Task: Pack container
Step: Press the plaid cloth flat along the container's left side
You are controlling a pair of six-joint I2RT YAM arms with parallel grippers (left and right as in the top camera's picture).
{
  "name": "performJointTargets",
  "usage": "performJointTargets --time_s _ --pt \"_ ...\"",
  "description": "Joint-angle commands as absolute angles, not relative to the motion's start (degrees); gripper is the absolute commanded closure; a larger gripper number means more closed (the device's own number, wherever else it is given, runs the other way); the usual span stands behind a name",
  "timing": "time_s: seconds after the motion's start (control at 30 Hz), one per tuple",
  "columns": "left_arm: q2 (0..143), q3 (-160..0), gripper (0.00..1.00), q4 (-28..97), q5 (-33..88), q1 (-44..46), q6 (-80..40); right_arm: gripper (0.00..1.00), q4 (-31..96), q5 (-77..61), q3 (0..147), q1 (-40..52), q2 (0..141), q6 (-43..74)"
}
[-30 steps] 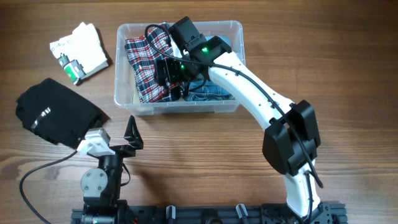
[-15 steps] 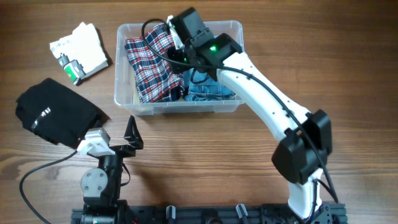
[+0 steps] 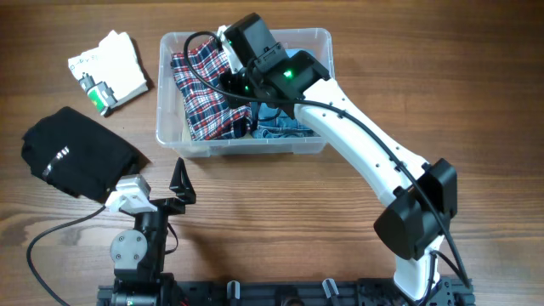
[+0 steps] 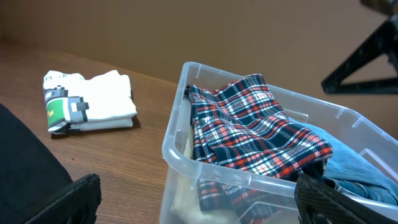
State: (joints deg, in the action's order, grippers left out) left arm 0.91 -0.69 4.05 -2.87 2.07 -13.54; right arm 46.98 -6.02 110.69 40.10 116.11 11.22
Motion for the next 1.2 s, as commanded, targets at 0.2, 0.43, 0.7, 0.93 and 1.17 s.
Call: performJointTargets --time_s 0.2,0.43,0.7,0.93,1.17 --pt "0.8 -0.3 0.0 3.9 -2.4 1.7 -12.2 0.96 55.1 -7.6 110.2 40.9 124.0 10.7" --pt "0.8 -0.3 0.0 3.9 -2.4 1.7 -12.2 0.96 58.4 -7.6 110.2 41.5 127.9 10.7" --pt "0.8 -0.3 0.0 3.9 -2.4 1.7 -12.2 0.96 60.4 -7.5 110.1 41.5 128.0 10.5" --pt "0.8 -0.3 0.0 3.9 -2.4 1.7 -12.2 0.96 56.6 -7.6 110.1 41.5 129.6 10.7" --pt "0.8 -0.3 0.0 3.9 -2.4 1.7 -12.2 0.95 56.1 -7.6 110.2 41.4 130.6 10.7"
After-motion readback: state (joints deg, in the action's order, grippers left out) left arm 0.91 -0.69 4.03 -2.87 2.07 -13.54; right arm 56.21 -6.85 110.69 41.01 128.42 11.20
